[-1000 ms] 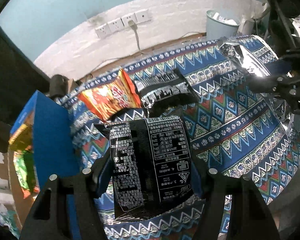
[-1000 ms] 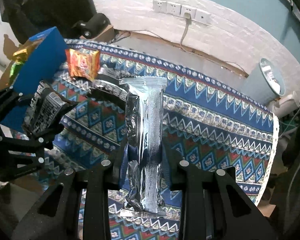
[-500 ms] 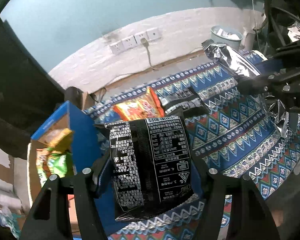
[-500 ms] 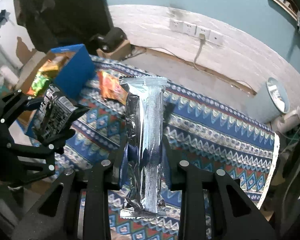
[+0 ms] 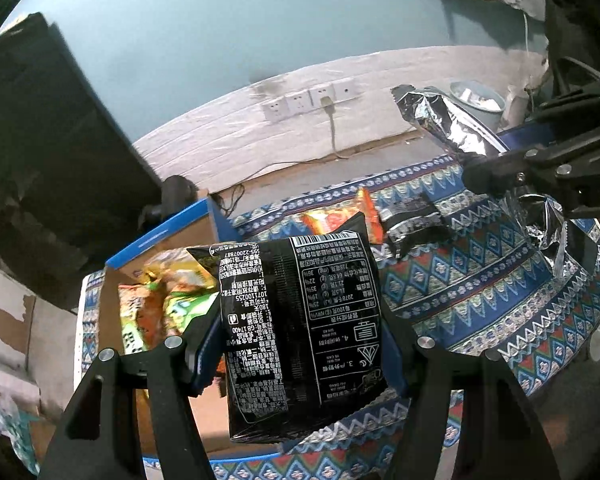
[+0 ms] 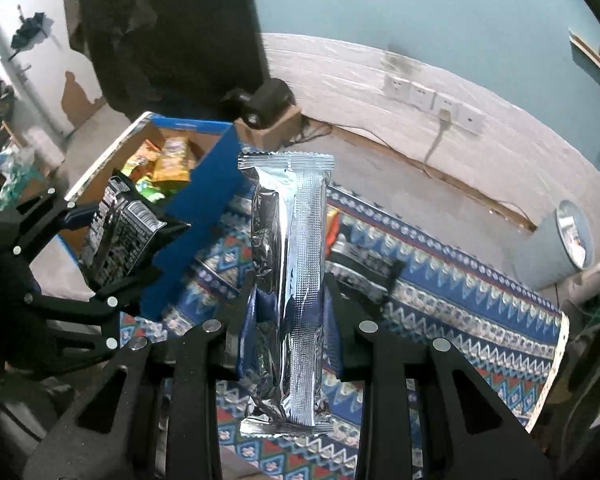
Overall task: Organize snacks
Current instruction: 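Lift both held snacks and carry them over the cardboard box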
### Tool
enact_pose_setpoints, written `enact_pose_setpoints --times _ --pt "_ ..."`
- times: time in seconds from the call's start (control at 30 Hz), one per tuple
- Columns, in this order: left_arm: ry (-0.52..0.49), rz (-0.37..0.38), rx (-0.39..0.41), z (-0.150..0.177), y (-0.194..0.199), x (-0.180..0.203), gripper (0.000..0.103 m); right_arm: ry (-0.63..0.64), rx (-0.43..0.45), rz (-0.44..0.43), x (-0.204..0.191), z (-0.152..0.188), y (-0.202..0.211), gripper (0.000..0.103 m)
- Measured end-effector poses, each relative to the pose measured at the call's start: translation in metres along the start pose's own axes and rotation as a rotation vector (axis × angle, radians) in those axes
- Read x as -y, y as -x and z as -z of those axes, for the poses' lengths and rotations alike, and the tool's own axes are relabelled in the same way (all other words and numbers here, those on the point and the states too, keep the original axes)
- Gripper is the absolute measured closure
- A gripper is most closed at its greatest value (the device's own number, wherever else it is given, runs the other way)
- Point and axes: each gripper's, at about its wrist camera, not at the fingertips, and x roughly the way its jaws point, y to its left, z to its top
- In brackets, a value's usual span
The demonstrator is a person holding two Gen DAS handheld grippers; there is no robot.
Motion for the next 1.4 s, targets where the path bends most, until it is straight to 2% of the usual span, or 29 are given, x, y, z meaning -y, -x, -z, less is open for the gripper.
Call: enact_pose_setpoints --times 0.33,0.67,1.07,1.4 --pt "0.057 -0.032 0.024 0.014 0.009 -0.043 0.036 0.055 0.001 -0.043 -0.038 -0.027 -0.013 0.075" --pt "0.139 -0.058 0.000 0.033 0.001 -0.089 0.036 0.111 -0.008 -0.100 -0.088 -0.054 -0.033 0.075" --pt "0.225 -0.132 -0.022 0.053 -0.009 -0.152 0.036 0.165 -0.028 -0.149 -0.137 -0.080 -0.062 0.075" --pt "0.294 -0.140 -0.057 0.073 -0.018 -0.186 0.036 0.191 -0.049 -0.176 -0.174 -0.092 -0.089 0.074"
